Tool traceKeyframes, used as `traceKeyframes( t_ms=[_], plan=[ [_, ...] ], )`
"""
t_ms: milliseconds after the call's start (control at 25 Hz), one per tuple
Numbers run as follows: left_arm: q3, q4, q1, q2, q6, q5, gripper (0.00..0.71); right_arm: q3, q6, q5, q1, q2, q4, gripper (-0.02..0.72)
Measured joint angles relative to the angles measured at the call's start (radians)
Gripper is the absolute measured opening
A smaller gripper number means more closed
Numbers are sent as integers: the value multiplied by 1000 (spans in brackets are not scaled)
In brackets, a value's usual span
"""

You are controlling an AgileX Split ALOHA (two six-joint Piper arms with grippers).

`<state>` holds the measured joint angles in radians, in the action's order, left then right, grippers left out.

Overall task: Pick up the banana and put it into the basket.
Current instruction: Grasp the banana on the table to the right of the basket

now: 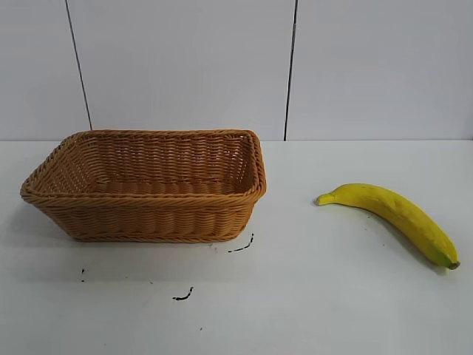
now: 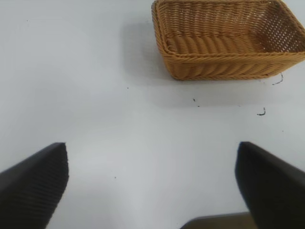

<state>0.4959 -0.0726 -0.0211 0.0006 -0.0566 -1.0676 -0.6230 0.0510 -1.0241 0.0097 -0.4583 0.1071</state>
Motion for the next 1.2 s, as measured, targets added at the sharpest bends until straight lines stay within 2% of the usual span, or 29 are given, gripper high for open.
traceKeyframes(
  t_ms=[160,480,560,760,840,1200],
  plan=[
    [0,0,0,0,0,0,690,-95,9,-8,0,-219,0,618],
    [0,0,0,0,0,0,690,-335,128,-9,0,-648,1,618],
    [0,0,0,0,0,0,690,-395,175,-15,0,-741,1,618],
    [0,0,0,0,0,0,690,-538,348,-15,0,-948,1,618],
    [0,0,0,0,0,0,690,-590,384,-14,0,-1020,1,618],
    [0,0,0,0,0,0,690,-740,450,5,0,-1289,33,618]
  ],
)
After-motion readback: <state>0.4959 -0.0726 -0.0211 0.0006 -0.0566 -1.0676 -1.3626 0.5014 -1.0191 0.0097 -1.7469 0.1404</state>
